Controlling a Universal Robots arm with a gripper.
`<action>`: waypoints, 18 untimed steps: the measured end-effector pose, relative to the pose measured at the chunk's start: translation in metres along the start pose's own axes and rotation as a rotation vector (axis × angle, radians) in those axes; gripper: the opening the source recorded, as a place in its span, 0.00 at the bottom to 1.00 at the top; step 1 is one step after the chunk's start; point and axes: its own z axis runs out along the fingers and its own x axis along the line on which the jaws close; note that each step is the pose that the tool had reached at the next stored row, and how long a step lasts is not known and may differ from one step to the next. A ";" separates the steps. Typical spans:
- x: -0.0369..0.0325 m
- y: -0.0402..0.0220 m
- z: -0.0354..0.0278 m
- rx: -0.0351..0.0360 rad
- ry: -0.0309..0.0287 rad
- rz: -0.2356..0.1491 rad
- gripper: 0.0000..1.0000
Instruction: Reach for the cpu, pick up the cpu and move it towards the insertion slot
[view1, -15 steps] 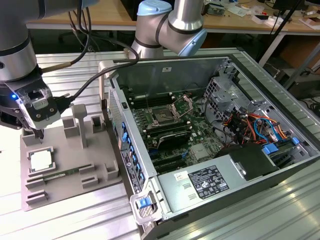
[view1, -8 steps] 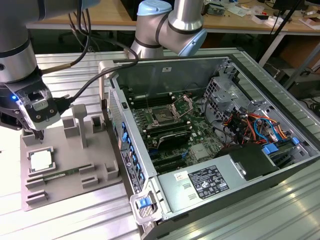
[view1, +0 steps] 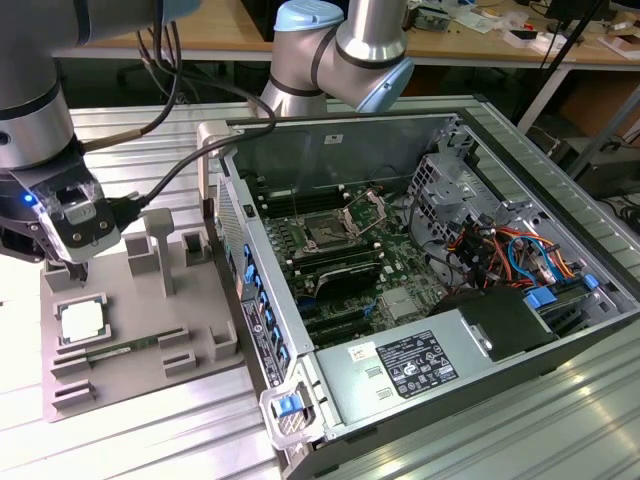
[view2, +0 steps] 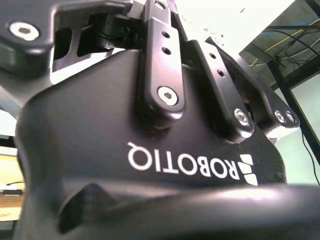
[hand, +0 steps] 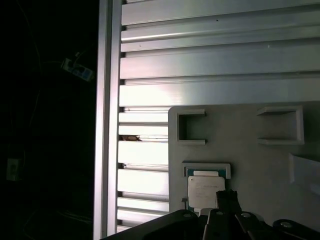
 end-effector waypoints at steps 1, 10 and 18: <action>0.0001 0.0000 0.0003 0.0000 0.0001 0.000 0.11; 0.0006 -0.0003 0.0028 0.0000 0.0000 0.000 0.11; 0.0010 -0.0006 0.0048 0.0001 0.0001 0.000 0.11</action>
